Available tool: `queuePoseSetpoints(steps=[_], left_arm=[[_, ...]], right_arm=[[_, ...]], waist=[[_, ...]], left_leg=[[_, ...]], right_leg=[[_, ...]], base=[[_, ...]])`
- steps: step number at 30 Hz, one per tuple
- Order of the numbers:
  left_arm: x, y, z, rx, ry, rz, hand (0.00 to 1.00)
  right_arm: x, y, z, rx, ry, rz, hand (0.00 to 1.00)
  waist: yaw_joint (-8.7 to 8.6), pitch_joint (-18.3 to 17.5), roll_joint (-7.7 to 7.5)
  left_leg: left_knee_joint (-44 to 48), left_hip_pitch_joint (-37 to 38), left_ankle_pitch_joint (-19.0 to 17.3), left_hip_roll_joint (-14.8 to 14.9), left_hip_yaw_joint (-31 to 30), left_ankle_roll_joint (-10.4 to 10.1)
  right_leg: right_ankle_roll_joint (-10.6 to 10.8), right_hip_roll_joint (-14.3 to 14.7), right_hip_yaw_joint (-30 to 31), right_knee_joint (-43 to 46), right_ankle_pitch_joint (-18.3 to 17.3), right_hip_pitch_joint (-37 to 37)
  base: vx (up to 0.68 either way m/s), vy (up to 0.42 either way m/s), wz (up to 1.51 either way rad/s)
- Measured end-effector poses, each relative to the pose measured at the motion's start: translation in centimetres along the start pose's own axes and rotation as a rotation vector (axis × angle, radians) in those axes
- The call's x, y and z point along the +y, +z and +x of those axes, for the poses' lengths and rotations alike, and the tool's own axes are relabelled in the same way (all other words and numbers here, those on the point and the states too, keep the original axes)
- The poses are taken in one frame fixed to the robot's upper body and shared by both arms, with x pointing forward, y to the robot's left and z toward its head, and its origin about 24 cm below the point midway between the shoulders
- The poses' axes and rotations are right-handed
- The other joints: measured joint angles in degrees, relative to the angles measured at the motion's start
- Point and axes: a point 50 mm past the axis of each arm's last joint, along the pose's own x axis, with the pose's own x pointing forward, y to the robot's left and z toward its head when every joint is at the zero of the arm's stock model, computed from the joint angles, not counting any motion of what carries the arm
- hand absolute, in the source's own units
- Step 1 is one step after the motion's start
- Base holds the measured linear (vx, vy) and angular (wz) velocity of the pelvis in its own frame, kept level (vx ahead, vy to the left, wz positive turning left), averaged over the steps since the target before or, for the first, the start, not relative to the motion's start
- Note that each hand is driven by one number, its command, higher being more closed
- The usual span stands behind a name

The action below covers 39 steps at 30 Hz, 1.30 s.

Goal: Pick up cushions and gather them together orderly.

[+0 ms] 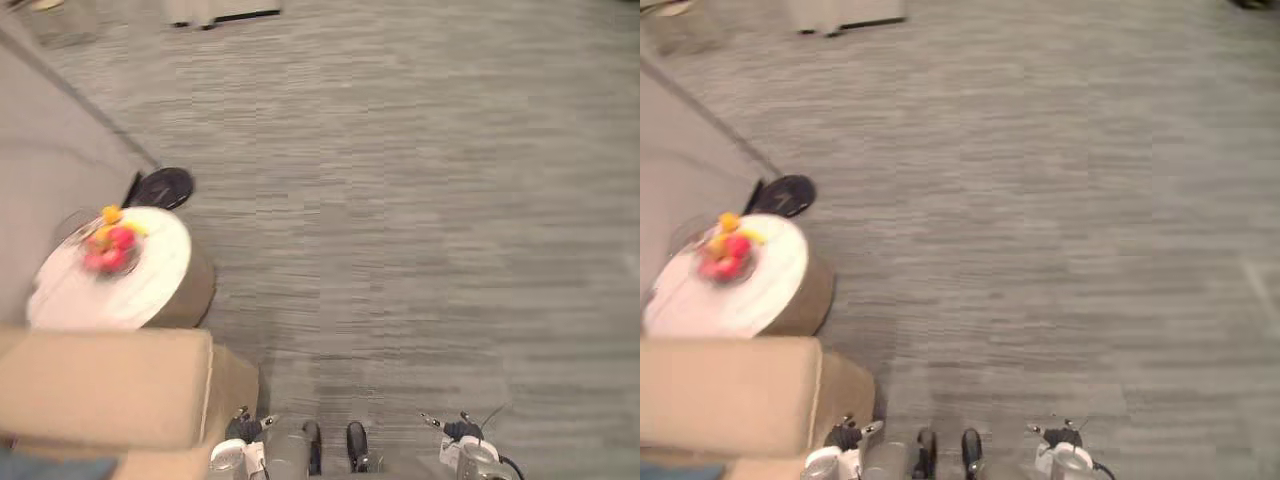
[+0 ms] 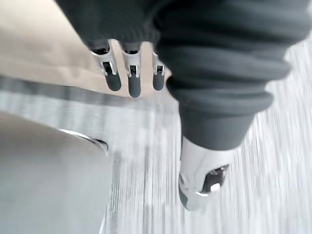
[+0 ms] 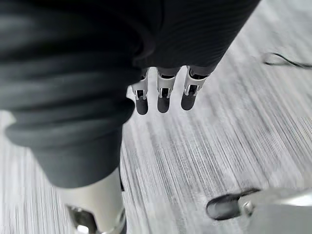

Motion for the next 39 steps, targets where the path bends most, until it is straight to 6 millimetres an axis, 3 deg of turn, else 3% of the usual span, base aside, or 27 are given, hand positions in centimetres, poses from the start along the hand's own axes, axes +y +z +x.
queuePoseSetpoints(steps=[1,2,4,5,9,10,12,17,18,19,20,21,22,23,24,25,27,28,29,30,32,33,35,37,38,39], left_arm=[[0.1,0.1,0.0,0.000,-0.002,0.006,0.00],[0.2,0.4,0.1,-0.008,-0.006,0.024,0.00],[0.4,0.8,0.3,-0.011,-0.008,0.041,0.00],[0.5,1.2,0.4,-0.012,-0.007,0.047,0.00],[1.1,1.3,0.5,-0.005,0.006,0.076,0.00],[1.3,1.4,0.5,-0.008,0.009,0.084,0.00],[1.2,1.5,0.6,-0.011,0.012,0.081,0.00],[-0.7,1.5,0.5,-0.009,-0.039,0.080,0.00],[-1.3,1.8,0.5,-0.018,-0.054,0.077,0.00],[-1.4,1.9,0.6,-0.020,-0.055,0.077,0.00],[-1.7,2.1,0.6,-0.027,-0.064,0.076,0.00],[-2.0,2.7,0.6,-0.050,-0.070,0.074,0.00],[-2.1,3.0,0.6,-0.063,-0.073,0.073,0.00],[-2.2,3.2,0.6,-0.071,-0.075,0.077,0.00],[-2.1,3.4,0.6,-0.078,-0.073,0.081,0.00],[-2.0,3.6,0.6,-0.086,-0.071,0.090,0.00],[-1.9,3.7,0.6,-0.098,-0.075,0.107,0.00],[-2.1,3.3,0.5,-0.092,-0.081,0.113,0.00],[-2.1,3.1,0.5,-0.088,-0.083,0.111,0.00],[-2.0,2.8,0.4,-0.084,-0.080,0.115,0.00],[-1.9,2.8,0.4,-0.082,-0.081,0.118,0.00],[-1.7,2.8,0.4,-0.083,-0.076,0.119,0.00],[-1.5,2.8,0.5,-0.081,-0.070,0.118,0.00],[-1.4,2.2,0.4,-0.056,-0.073,0.143,0.00],[-1.3,2.1,0.4,-0.049,-0.073,0.156,0.00],[-1.2,1.7,0.4,-0.040,-0.074,0.173,0.00]], right_arm=[[0.0,-0.1,0.0,0.004,-0.001,0.011,0.00],[0.2,-1.0,-0.3,0.027,-0.002,0.030,0.00],[0.3,-2.3,-0.6,0.069,-0.003,0.056,0.00],[0.5,-2.8,-0.7,0.082,0.000,0.059,0.00],[1.6,-1.6,-0.6,0.051,0.032,0.055,0.00],[1.6,-1.5,-0.6,0.046,0.031,0.054,0.00],[1.5,-1.2,-0.5,0.035,0.028,0.054,0.00],[0.2,-1.3,-0.2,0.047,-0.003,0.038,0.00],[-0.3,-1.9,-0.3,0.060,-0.016,0.040,0.00],[-0.4,-2.0,-0.3,0.062,-0.018,0.042,0.00],[-0.7,-2.4,-0.4,0.070,-0.028,0.047,0.00],[-0.7,-2.6,-0.6,0.070,-0.037,0.065,0.00],[-0.8,-2.5,-0.6,0.062,-0.043,0.073,0.00],[-0.8,-2.2,-0.5,0.058,-0.048,0.093,0.00],[-0.5,-1.9,-0.4,0.052,-0.043,0.108,0.00],[-0.1,-1.7,-0.4,0.050,-0.037,0.123,0.00],[0.4,-1.5,-0.5,0.049,-0.030,0.160,0.00],[0.2,-1.6,-0.5,0.053,-0.036,0.171,0.00],[0.1,-1.7,-0.5,0.055,-0.037,0.169,0.00],[0.3,-1.7,-0.5,0.057,-0.031,0.160,0.00],[0.3,-1.9,-0.5,0.066,-0.030,0.166,0.00],[0.2,-2.0,-0.5,0.068,-0.034,0.172,0.00],[0.2,-2.0,-0.6,0.067,-0.036,0.177,0.00],[0.5,-1.7,-0.6,0.045,-0.025,0.176,0.00],[0.6,-1.7,-0.6,0.050,-0.023,0.175,0.00],[0.5,-1.1,-0.5,0.027,-0.023,0.174,0.00]], waist=[[-0.46,0.0,0.08],[-1.30,0.3,-0.89],[-0.90,0.5,-2.13],[-0.44,0.8,-2.60],[-0.44,1.1,-2.60],[-0.47,1.1,-2.51],[-0.56,1.2,-2.49],[-1.50,1.7,-1.12],[-2.22,1.8,-1.02],[-2.32,1.8,-1.01],[-2.73,2.0,-0.72],[-2.32,2.5,-0.12],[-2.02,3.0,0.33],[-1.59,3.7,1.10],[-1.31,3.8,1.19],[-1.00,4.3,0.40],[-0.58,4.5,-0.24],[-0.44,4.0,-0.13],[-0.12,3.8,0.15],[0.39,3.3,-0.24],[0.31,2.6,-0.66],[0.53,2.4,-0.89],[0.74,2.2,-1.40],[0.61,2.1,-1.56],[0.43,2.0,-1.69],[-0.14,2.0,-1.61]], left_leg=[[-0.1,0.5,-0.1,0.0,0.8,0.1],[-0.4,1.1,-1.1,-0.1,2.2,1.2],[-0.3,2.0,-2.7,0.1,5.0,1.7],[0.0,3.4,-4.2,0.3,8.3,1.8],[1.9,6.0,-5.4,1.3,16.8,2.3],[2.0,7.1,-5.6,1.1,17.1,2.6],[2.9,7.7,-6.1,0.8,16.1,2.7],[3.8,9.2,-6.6,1.4,16.1,2.0],[13.2,6.6,-7.5,3.4,15.1,0.5],[14.5,6.0,-7.6,3.7,14.7,0.5],[26.5,1.4,-6.7,5.9,12.1,1.4],[40.0,-4.8,-5.2,8.2,9.2,4.7],[43.5,-6.4,-6.5,8.8,8.0,5.2],[45.6,-9.4,-9.8,9.1,5.2,4.3],[43.9,-11.1,-11.2,8.2,3.9,2.4],[40.1,-11.9,-12.1,7.3,3.5,1.9],[26.6,-12.4,-11.9,3.8,2.4,0.9],[13.5,-11.5,-8.1,1.6,-0.1,-1.9],[9.4,-10.8,-3.9,1.1,-0.6,-2.4],[6.5,-9.2,-0.6,-0.5,0.8,-1.1],[8.1,-9.5,-3.4,-2.0,2.7,1.2],[10.5,-9.6,-5.0,-2.0,3.9,2.9],[11.7,-6.8,-7.7,-2.0,6.3,4.0],[9.3,-0.7,-10.4,-1.3,10.6,3.9],[8.5,1.1,-10.5,-1.4,11.6,3.8],[6.4,5.4,-10.5,-1.8,13.0,3.8]], right_leg=[[0.7,-0.2,0.3,0.1,-0.4,0.0],[2.2,-0.9,0.2,0.2,-1.5,0.0],[3.0,-2.7,-3.6,0.9,-3.2,-1.2],[4.4,-4.2,-6.9,3.5,-3.8,-2.7],[4.7,-5.9,-15.8,10.1,-4.0,-7.1],[3.5,-7.2,-21.6,9.8,-4.1,-7.0],[1.3,-7.4,-26.6,8.6,-3.2,-6.9],[0.3,-5.6,-25.2,6.9,-2.3,-5.9],[-0.5,-5.4,-25.3,6.5,-2.8,-4.3],[-0.5,-5.4,-25.3,6.3,-2.9,-4.1],[-1.6,-5.1,-25.5,5.5,-3.5,-2.4],[-5.1,-4.6,-24.9,5.5,-6.1,-0.3],[-5.9,-4.2,-24.4,5.5,-7.2,0.5],[-6.0,-3.8,-22.8,5.9,-8.2,1.3],[-5.8,-4.2,-21.4,6.0,-8.4,1.6],[-5.5,-5.0,-20.1,5.8,-8.5,2.2],[-4.3,-7.6,-17.9,4.5,-10.3,4.4],[-2.7,-8.9,-16.3,3.8,-11.1,4.7],[-2.1,-9.3,-15.3,3.2,-11.4,5.0],[-1.0,-10.7,-13.2,1.5,-11.6,5.6],[3.2,-13.0,-12.7,-1.5,-9.3,7.4],[4.2,-13.8,-12.5,-0.4,-9.3,7.4],[7.3,-14.5,-11.8,7.3,-11.0,5.1],[16.7,-15.9,-12.9,30.6,-9.8,-4.8],[16.5,-16.6,-14.2,35.4,-9.5,-6.8],[13.4,-18.9,-19.5,41.7,-9.9,-9.5]], base=[[0.28,0.174,-0.92],[0.22,0.142,-0.40],[0.22,0.182,-0.75],[0.23,0.199,-1.40],[0.12,0.052,-1.22],[0.18,-0.070,-0.92],[0.22,-0.147,-1.05],[0.16,-0.087,-0.77],[0.17,-0.055,-0.29],[0.16,-0.054,-0.10],[0.13,-0.016,-0.09],[0.14,0.011,-0.21],[0.15,0.082,-0.51],[0.12,0.105,-0.65],[0.17,0.165,-0.76],[0.14,0.137,-0.61],[0.18,0.159,-0.44],[0.20,0.208,-0.44],[0.32,0.292,-0.68],[0.37,0.264,-0.60],[0.43,0.235,-0.40],[0.50,0.247,-0.40],[0.43,0.206,-0.58],[0.32,0.138,-0.95],[0.40,0.141,-0.85],[0.29,0.074,-0.59]])
